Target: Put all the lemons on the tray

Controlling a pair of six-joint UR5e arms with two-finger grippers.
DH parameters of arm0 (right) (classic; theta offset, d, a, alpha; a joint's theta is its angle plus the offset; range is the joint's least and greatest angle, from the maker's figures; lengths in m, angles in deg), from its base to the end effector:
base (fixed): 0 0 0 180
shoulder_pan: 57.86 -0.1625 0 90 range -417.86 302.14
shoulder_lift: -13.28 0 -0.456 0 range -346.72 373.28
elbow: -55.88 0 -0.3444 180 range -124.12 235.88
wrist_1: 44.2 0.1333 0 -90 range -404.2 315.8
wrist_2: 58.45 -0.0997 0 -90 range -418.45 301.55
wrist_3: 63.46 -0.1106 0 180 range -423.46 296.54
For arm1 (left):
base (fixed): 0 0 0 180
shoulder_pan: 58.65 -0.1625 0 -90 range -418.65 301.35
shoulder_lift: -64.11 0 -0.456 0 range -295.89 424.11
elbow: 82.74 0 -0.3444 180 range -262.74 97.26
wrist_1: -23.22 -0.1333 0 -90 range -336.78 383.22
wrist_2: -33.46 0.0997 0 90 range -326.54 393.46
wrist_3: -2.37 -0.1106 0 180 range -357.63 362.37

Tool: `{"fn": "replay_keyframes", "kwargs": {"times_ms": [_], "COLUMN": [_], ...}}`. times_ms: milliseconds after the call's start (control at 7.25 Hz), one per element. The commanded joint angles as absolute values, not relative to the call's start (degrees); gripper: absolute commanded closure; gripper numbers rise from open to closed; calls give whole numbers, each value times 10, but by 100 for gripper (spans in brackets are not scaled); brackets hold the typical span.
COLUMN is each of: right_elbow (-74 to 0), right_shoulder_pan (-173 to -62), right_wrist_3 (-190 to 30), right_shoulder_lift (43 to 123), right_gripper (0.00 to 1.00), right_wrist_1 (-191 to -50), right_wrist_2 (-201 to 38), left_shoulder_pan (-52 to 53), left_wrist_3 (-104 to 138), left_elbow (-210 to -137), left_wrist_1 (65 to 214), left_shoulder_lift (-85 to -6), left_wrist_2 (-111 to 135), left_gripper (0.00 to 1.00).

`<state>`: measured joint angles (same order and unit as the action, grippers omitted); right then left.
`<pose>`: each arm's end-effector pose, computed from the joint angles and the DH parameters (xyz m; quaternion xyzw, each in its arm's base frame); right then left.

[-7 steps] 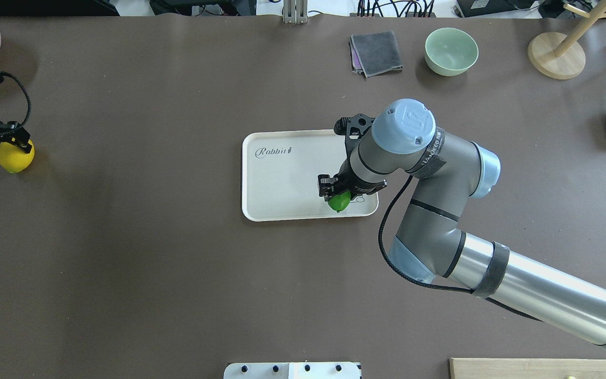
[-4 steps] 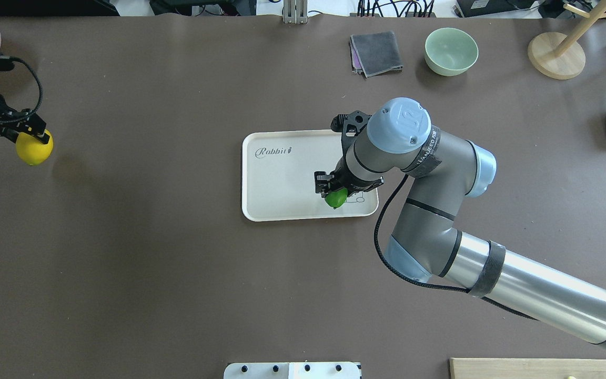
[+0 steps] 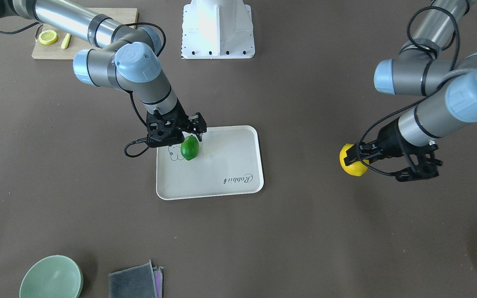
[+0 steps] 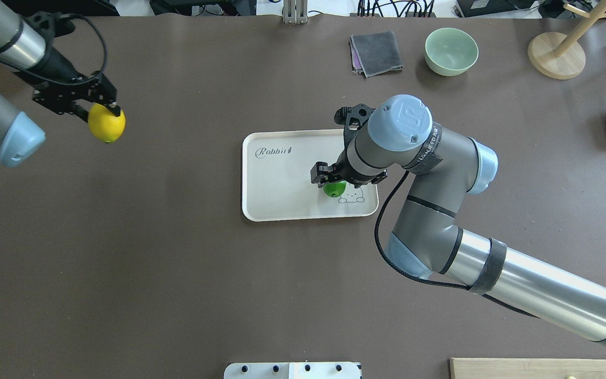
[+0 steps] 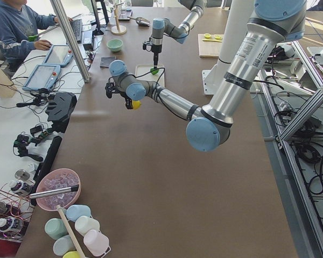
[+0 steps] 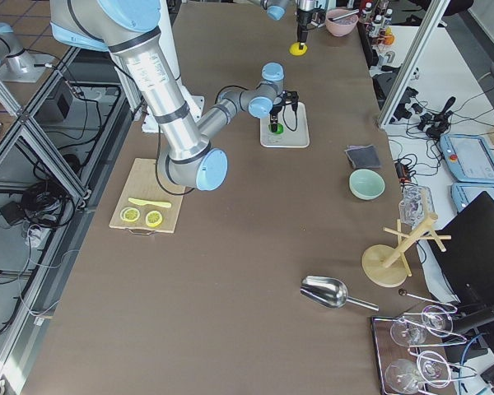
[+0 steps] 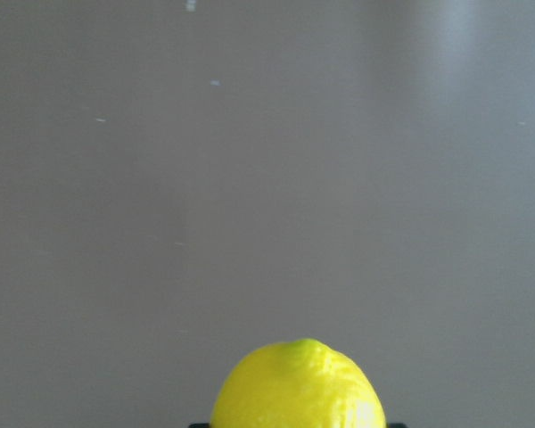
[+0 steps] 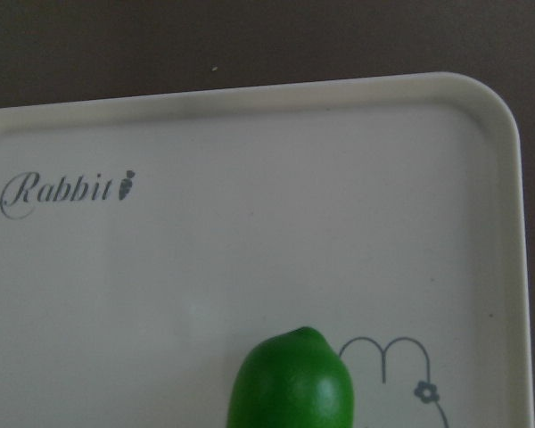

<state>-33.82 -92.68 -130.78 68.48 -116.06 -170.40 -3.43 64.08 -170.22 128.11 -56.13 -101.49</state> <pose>-0.5108 -0.4673 0.3249 0.0598 -0.4637 0.0091 0.8839 0.3317 -0.5743 0.3864 -0.0421 0.4876 -0.0654 0.8696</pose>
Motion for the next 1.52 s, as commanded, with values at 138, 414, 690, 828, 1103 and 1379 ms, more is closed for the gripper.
{"fn": "replay_keyframes", "kwargs": {"times_ms": [138,414,690,828,1103,1379], "right_elbow": [-353,-394,-401,-422,-457,-459], "right_shoulder_pan": [-992,-1028,-1045,-1057,-1106,-1162], "right_wrist_3": [-1297,-1244,-1215,-1206,-1140,-1048], "right_shoulder_lift": [716,774,807,830,897,956], "right_gripper": [0,0,0,0,0,0], "right_wrist_1": [-1161,-1161,-1159,-1159,-1160,-1160], "right_wrist_2": [-1754,-1780,-1782,-1794,-1826,-1843], "left_shoulder_pan": [-169,-209,-229,-229,-183,-108], "left_wrist_3": [814,839,838,832,751,525], "left_elbow": [-1678,-1599,-1572,-1578,-1672,-1796], "left_wrist_1": [1281,1289,1322,1319,1256,1160], "left_shoulder_lift": [-668,-742,-743,-744,-684,-566], "left_wrist_2": [-895,-837,-799,-800,-847,-856], "left_gripper": [100,100,76,3,2,2]}}
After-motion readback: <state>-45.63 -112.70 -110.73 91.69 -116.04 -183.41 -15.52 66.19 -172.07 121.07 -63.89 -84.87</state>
